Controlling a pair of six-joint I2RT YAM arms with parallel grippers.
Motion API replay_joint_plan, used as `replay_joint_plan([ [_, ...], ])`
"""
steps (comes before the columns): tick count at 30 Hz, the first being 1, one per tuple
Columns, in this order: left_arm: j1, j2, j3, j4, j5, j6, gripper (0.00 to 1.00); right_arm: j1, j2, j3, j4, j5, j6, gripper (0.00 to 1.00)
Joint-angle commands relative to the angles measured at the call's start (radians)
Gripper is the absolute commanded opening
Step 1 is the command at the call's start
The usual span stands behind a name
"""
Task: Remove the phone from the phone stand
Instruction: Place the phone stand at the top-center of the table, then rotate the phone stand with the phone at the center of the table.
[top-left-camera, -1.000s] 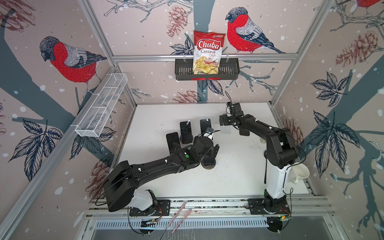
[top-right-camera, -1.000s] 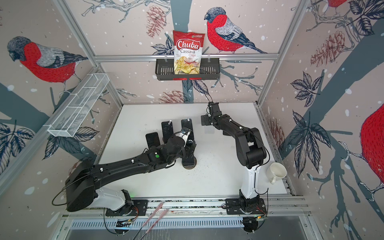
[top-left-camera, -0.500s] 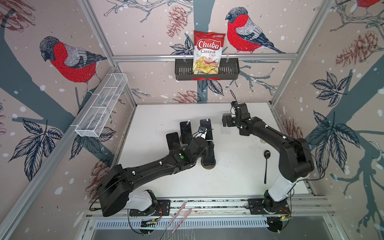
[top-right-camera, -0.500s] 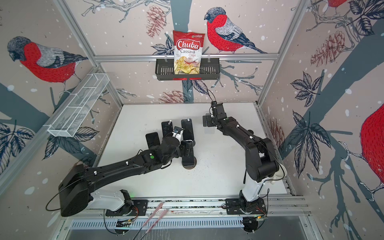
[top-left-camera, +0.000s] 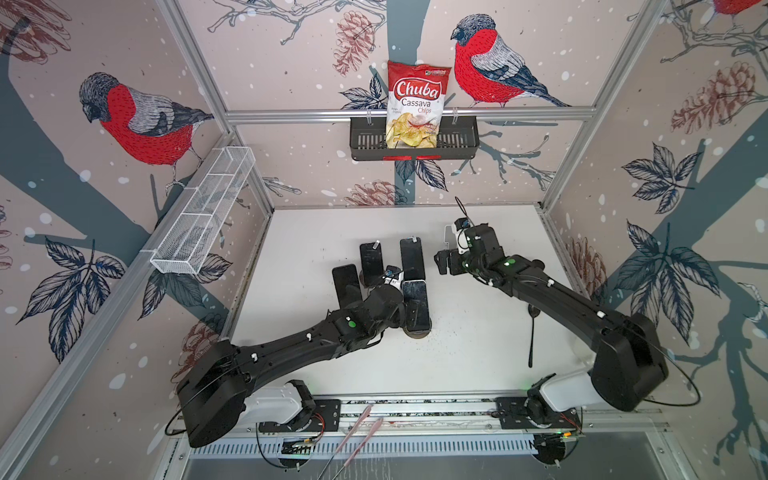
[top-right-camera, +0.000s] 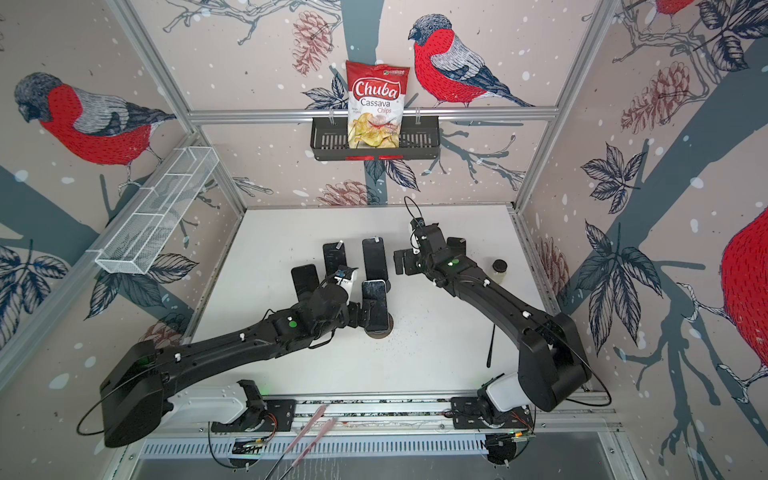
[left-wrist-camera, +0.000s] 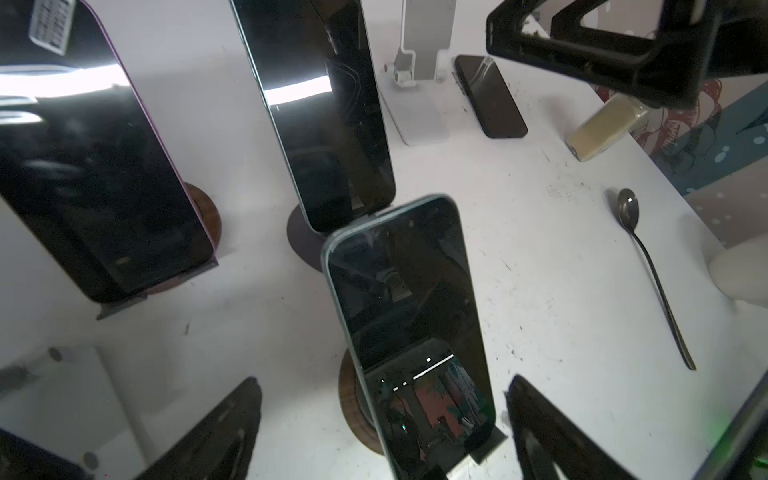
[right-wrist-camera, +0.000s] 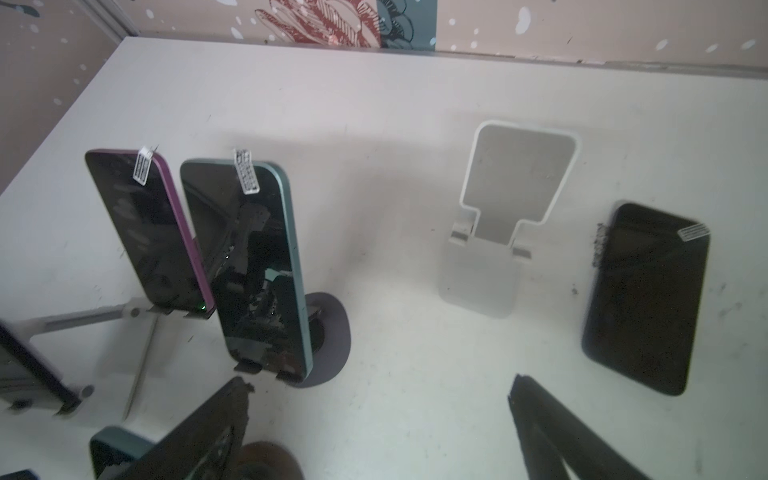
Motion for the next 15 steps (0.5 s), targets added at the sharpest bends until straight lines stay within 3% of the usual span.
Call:
replay_joint_plan([
  [1,0.003,-0.024,-0.03,-0.036,0.059,-0.02,0.92,0.018,-0.031,-0.037,-0.007,-0.057,0.036,0.98],
  [15,0.002,-0.125,-0.182,0.089,0.093,-0.09,0.91,0.205,-0.094,-0.139,0.023,-0.025,0.114,1.0],
])
